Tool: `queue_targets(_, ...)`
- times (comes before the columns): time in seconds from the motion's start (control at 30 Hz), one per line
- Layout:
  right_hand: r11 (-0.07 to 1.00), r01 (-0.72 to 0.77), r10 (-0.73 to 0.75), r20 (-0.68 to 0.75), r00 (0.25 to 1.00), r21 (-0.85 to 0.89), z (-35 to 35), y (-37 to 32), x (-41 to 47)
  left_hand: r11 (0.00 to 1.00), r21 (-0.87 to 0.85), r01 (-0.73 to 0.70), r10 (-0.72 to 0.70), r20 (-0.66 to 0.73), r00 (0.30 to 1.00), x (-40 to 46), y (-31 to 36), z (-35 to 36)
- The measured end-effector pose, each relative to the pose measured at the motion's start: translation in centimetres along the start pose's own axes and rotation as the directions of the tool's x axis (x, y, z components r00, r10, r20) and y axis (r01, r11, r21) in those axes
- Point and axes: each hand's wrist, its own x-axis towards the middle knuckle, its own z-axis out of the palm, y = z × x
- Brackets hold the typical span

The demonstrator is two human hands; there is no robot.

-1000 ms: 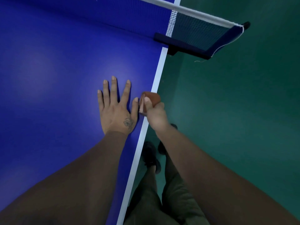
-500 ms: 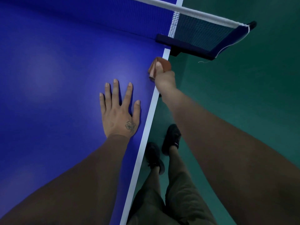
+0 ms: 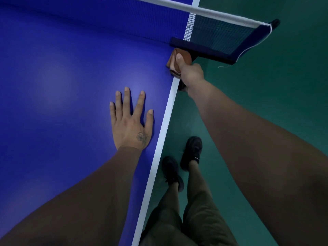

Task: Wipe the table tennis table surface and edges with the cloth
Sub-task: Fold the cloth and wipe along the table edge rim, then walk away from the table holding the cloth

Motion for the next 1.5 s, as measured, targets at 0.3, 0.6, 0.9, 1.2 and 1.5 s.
queue_targets(0.3,0.996,-0.024,0.034,-0.119,0.992,0.086,-5.3,3.3,-1.4,0.999,0.023,0.029,-0.03,0.067,0.997,-0.1,0.0,-0.1)
queue_targets(0.6,0.98,0.063,-0.073,0.045,0.996,0.188,-9.7,5.6,-8.3,0.995,-0.065,0.073,-0.065,0.114,0.991,0.1,1.2,-1.8)
queue_targets(0.9,0.948,0.313,-0.297,0.191,0.936,-0.059,-12.7,5.1,-15.9,0.382,-0.846,0.372,-0.2,0.317,0.927,-1.3,11.2,-9.2)
queue_targets(1.2,0.891,0.448,-0.403,0.327,0.855,-0.074,-14.3,4.4,-21.8,0.179,-0.843,0.507,-0.129,0.49,0.862,-5.0,13.7,-15.7)
queue_targets(1.5,0.623,0.736,-0.342,0.754,0.56,-0.264,-16.0,-0.8,-21.9,0.238,-0.818,0.524,-0.266,0.464,0.845,-7.8,10.8,-19.7)
